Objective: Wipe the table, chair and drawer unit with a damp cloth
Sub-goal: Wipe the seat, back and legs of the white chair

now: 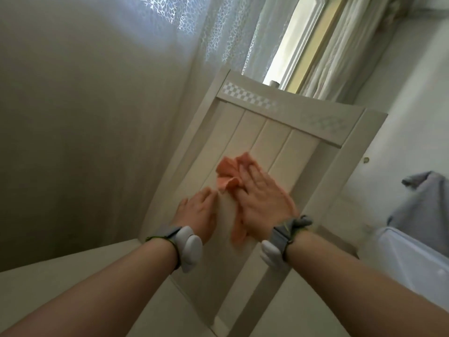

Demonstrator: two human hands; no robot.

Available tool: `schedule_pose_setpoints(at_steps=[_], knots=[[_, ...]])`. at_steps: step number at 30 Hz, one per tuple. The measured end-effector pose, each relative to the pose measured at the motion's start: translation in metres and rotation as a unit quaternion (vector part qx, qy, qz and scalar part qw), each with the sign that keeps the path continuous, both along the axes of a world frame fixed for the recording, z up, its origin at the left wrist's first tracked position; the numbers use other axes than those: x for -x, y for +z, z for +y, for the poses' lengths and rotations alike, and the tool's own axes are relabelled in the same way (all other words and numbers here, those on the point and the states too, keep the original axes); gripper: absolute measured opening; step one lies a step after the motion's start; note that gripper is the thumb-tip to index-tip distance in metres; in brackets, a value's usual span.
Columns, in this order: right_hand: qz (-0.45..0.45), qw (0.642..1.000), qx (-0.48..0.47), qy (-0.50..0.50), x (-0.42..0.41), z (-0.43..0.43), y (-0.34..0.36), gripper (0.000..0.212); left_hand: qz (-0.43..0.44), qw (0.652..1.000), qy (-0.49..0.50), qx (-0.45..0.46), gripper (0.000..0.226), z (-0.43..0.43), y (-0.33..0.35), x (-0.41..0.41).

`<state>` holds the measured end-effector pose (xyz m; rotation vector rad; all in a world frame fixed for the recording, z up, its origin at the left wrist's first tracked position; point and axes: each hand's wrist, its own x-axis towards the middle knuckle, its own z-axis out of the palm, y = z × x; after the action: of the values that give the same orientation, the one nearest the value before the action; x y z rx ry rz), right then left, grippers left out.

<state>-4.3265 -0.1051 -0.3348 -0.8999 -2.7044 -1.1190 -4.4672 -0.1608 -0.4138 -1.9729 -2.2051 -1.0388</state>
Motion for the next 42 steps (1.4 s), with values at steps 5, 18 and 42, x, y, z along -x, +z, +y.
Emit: schedule_pose_setpoints(at_steps=[5,18,42], knots=[[-0.001,0.999,-0.034,0.017,-0.004,0.017,0.031,0.06,-0.015,0.999,-0.033,0.022,0.058,0.003,-0.002,0.007],[-0.026,0.999,-0.032,0.016,0.097,0.053,0.057,0.083,-0.024,0.995,-0.088,-0.041,0.067,0.006,-0.037,0.026],[-0.116,0.989,0.029,0.086,0.146,0.0,-0.127,0.072,-0.063,0.966,0.113,0.224,0.072,-0.055,-0.151,0.093]])
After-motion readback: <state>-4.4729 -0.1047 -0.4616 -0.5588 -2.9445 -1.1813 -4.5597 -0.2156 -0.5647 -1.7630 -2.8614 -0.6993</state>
